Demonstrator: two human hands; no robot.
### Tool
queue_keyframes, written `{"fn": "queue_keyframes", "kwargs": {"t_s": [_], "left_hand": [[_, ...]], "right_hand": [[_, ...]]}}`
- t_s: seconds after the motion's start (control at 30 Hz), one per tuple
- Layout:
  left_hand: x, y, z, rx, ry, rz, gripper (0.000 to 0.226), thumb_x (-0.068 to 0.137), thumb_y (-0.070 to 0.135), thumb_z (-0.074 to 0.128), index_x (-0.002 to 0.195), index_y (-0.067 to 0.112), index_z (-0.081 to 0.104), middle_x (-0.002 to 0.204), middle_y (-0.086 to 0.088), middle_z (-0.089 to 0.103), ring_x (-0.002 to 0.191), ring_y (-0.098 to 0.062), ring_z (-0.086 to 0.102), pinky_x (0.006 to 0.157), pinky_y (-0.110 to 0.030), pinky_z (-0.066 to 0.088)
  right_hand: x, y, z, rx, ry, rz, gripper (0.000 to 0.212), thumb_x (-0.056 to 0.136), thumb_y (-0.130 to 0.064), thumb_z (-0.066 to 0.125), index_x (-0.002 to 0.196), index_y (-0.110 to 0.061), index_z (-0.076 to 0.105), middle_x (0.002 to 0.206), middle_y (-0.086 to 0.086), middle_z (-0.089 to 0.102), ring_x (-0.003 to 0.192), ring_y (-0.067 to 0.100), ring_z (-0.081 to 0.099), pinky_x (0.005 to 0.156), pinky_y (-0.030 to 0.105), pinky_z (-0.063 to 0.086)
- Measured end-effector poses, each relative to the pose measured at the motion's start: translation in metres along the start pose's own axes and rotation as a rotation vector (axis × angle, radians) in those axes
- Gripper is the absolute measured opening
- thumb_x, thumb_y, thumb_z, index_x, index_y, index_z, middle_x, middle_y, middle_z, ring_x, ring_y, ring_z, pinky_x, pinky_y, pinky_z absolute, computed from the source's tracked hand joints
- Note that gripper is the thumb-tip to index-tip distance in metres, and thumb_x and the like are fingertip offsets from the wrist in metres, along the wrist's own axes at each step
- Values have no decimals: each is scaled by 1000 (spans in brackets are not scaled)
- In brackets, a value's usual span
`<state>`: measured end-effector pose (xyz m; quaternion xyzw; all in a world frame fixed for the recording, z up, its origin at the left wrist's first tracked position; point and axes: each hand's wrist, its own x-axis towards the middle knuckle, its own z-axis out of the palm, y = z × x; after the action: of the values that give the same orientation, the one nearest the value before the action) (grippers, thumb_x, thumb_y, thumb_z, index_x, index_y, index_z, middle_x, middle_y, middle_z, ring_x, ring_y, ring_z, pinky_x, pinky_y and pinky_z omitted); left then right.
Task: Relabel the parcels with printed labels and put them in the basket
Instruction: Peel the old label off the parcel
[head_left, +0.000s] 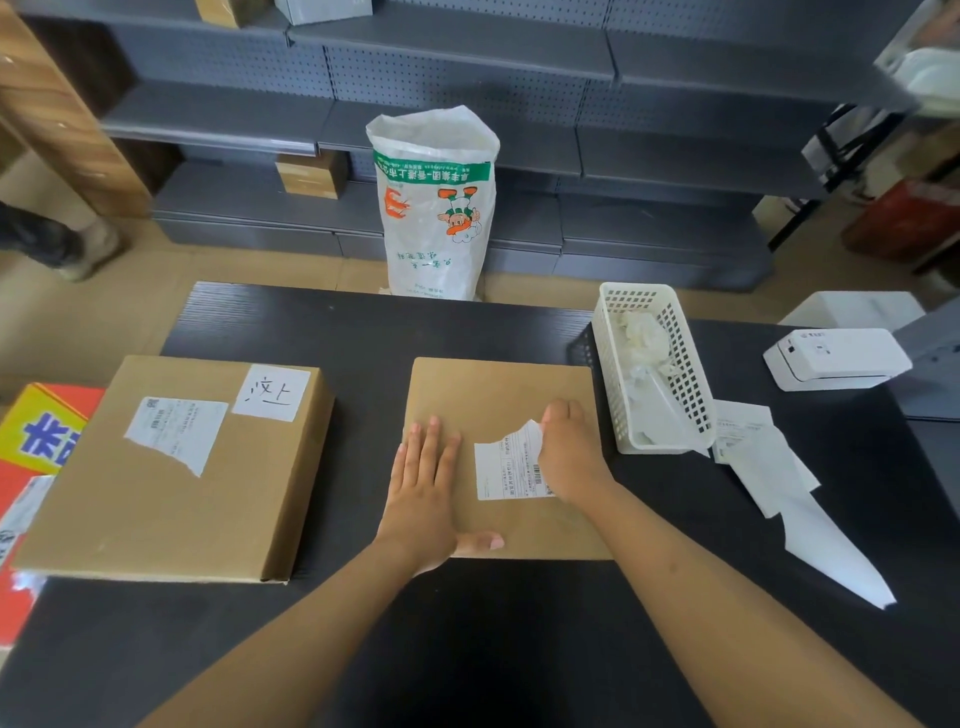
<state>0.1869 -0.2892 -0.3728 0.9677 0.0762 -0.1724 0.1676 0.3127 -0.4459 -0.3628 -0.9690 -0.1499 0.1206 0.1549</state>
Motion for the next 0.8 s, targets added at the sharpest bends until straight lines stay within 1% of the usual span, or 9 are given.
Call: {"fn": "queue_keyframes", "kwargs": {"t_s": [0.07,0.17,0.2,0.27,0.33,0.4,0.47,0.53,0.8], "left_hand": [[0,0,0,7,3,-1,131,58,94,41,135,25,-40,141,1,-51,131,-23,-46,112,-42,-25],[0,1,-1,22,-2,-6,135,57,93,43,143,21,-32,145,-1,-47,132,-22,-46,109,-40,-28],[0,1,-2,26,-7,-6,136,57,93,44,145,20,-30,145,-1,-46,132,-22,-46,109,-40,-28],[0,1,-3,20,-5,-6,136,58,92,46,147,19,-26,146,-1,-44,133,-22,-45,109,-40,-28],[0,3,-3,7,-4,-9,136,58,91,48,147,19,-26,146,0,-43,133,-21,-44,109,-39,-28],[-1,4,-3,12,-7,-23,138,57,91,48,143,18,-32,147,0,-43,133,-20,-45,109,-38,-28],[-1,4,-4,10,-20,-35,141,57,91,49,140,17,-36,147,0,-44,132,-20,-45,109,-37,-28],[-1,5,-4,6,-30,-43,142,56,91,49,140,16,-37,146,-1,-45,132,-20,-46,110,-38,-27],[1,9,-7,41,-79,-62,140,56,92,48,132,17,-43,139,-2,-50,131,-23,-46,113,-42,-23]], "right_hand": [[-2,2,-3,101,41,-8,15,89,-4,50,99,-14,45,100,2,48,90,17,48,75,27,44],[0,4,-8,236,35,-2,32,93,-15,57,123,-15,46,108,-2,48,101,15,51,88,29,47],[0,5,-8,244,24,2,31,93,-17,58,123,-14,50,110,-1,50,102,15,52,87,28,46],[1,6,-6,225,55,0,11,94,-16,56,103,-13,62,104,0,55,94,16,57,76,21,42],[-1,5,-3,201,106,15,13,95,-12,53,86,-13,63,95,1,54,85,16,56,67,20,37],[-3,2,-1,128,143,17,13,94,-12,51,83,-15,58,95,-1,51,82,15,53,64,21,35],[-7,0,-1,-6,149,-38,5,91,-13,54,91,-16,57,98,-1,50,87,15,48,69,22,34],[-11,2,0,-74,136,-97,12,88,-11,58,99,-16,57,102,-1,53,92,16,47,76,23,32],[-40,5,10,-105,135,-199,18,92,-11,52,109,-14,52,111,3,52,99,16,45,85,25,34]]}}
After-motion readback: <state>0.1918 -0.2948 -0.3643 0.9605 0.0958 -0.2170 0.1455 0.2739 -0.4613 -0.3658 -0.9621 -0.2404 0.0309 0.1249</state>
